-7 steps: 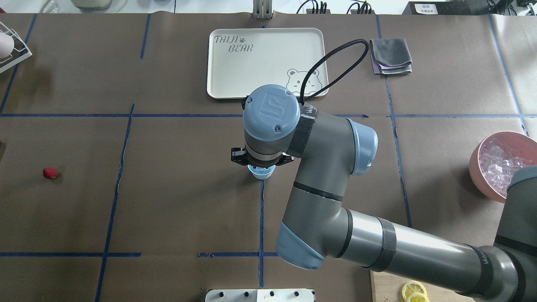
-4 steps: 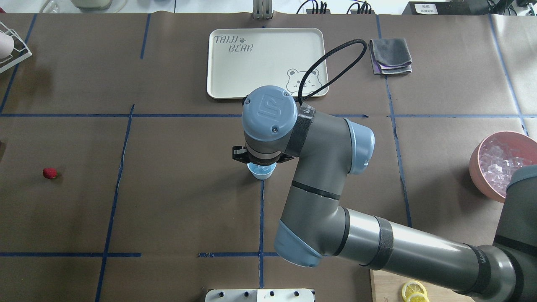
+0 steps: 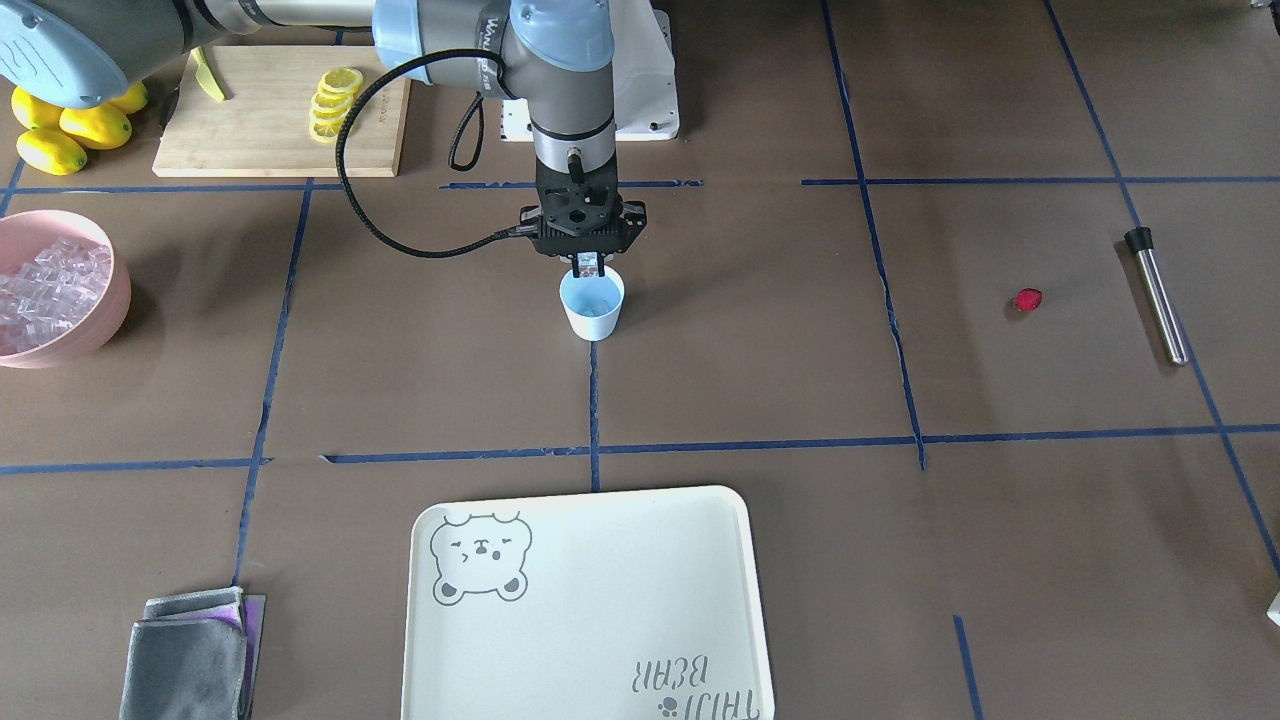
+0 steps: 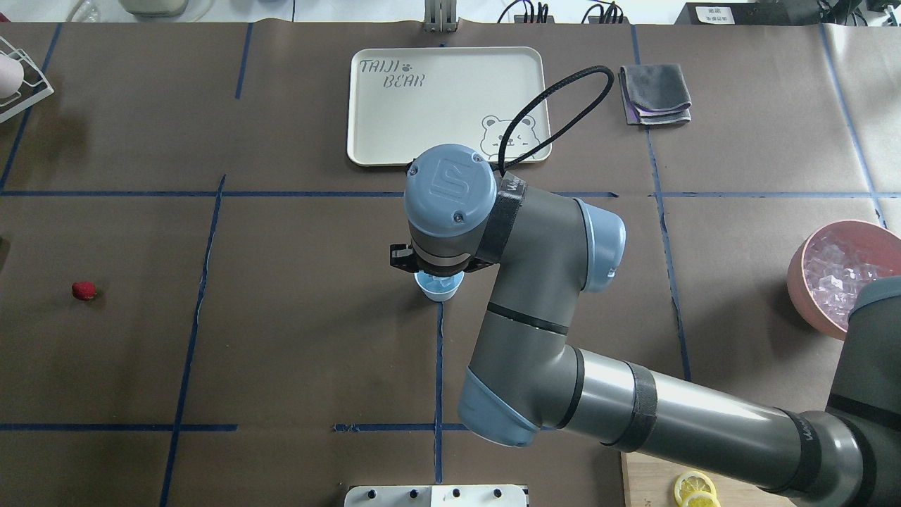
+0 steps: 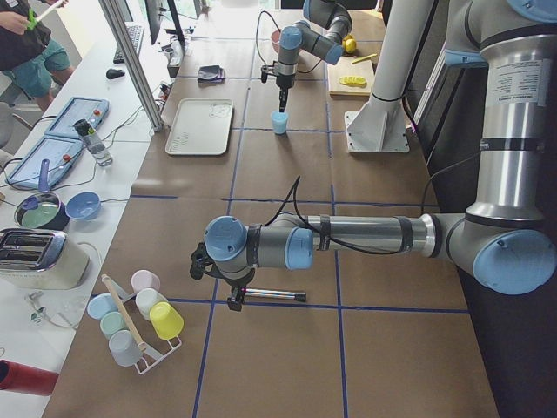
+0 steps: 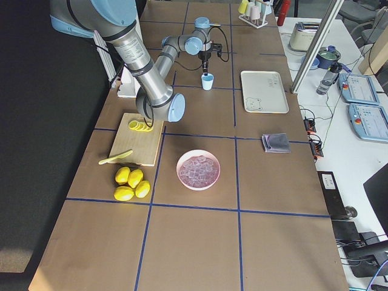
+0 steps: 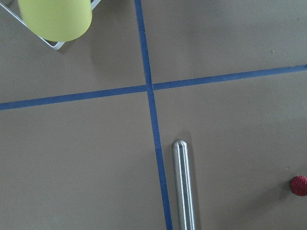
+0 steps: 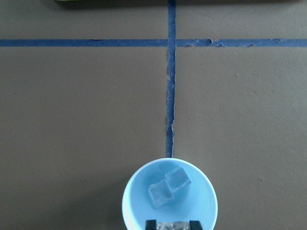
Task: Mash ice and strawberries in cup
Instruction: 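Open the right gripper to drop the ice cube into the cup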
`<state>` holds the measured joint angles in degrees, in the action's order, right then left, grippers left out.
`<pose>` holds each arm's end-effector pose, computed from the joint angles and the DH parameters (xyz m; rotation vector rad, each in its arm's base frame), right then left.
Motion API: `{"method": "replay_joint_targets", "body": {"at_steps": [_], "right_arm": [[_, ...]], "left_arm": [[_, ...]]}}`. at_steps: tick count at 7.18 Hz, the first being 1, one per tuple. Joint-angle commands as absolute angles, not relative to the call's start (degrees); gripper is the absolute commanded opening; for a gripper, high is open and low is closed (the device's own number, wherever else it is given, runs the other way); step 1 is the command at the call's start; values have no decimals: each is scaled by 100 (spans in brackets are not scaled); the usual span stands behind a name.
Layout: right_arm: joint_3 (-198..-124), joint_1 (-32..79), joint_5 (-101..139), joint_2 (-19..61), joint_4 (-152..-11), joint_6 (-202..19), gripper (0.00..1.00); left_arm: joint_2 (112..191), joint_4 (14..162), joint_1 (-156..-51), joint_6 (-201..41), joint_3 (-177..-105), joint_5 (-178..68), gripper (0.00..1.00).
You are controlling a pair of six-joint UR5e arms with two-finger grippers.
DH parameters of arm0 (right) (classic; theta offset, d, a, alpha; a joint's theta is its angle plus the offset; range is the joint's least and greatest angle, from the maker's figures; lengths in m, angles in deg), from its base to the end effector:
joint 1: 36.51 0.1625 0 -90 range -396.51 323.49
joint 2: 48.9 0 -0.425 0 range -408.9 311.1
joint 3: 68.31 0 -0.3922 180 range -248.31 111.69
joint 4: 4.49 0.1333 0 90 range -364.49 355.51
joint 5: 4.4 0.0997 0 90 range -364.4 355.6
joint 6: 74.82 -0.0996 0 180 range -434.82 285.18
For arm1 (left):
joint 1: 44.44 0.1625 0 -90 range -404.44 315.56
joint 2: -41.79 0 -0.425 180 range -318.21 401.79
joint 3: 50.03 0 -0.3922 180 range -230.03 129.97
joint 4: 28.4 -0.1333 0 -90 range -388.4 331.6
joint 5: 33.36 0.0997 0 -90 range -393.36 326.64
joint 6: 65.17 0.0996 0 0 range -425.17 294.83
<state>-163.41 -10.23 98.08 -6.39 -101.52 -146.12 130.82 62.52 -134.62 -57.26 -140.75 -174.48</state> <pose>-0.5699 -0.4061 0.1351 0.1124 -0.8104 0.0382 -0.0573 -0.4852 0.6505 0.0739 0.8899 0.1311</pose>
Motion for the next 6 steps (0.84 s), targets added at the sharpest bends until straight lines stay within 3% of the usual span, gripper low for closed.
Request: {"method": "replay_joint_targets", "body": {"at_steps": [1, 3, 4, 5, 6], "right_arm": [[-16323, -1023, 9808, -627, -9821, -14671, 48], [-16305, -1023, 9799, -618, -9800, -14689, 48], [-16305, -1023, 9808, -627, -9800, -14689, 67], [-16331, -1014, 9799, -627, -9809, -14680, 99], [-16427, -901, 9860, -619, -9861, -14680, 99]], "left_arm": [[13083, 6256, -13462, -5726, -14074, -17451, 100], [13083, 6256, -13462, -5726, -14074, -17451, 100], [13083, 6256, -13462, -5726, -14082, -17459, 100], [13091, 6256, -13427, -5734, -14126, -17460, 100], [13100, 6265, -13331, -5726, -14179, -17433, 100]]}}
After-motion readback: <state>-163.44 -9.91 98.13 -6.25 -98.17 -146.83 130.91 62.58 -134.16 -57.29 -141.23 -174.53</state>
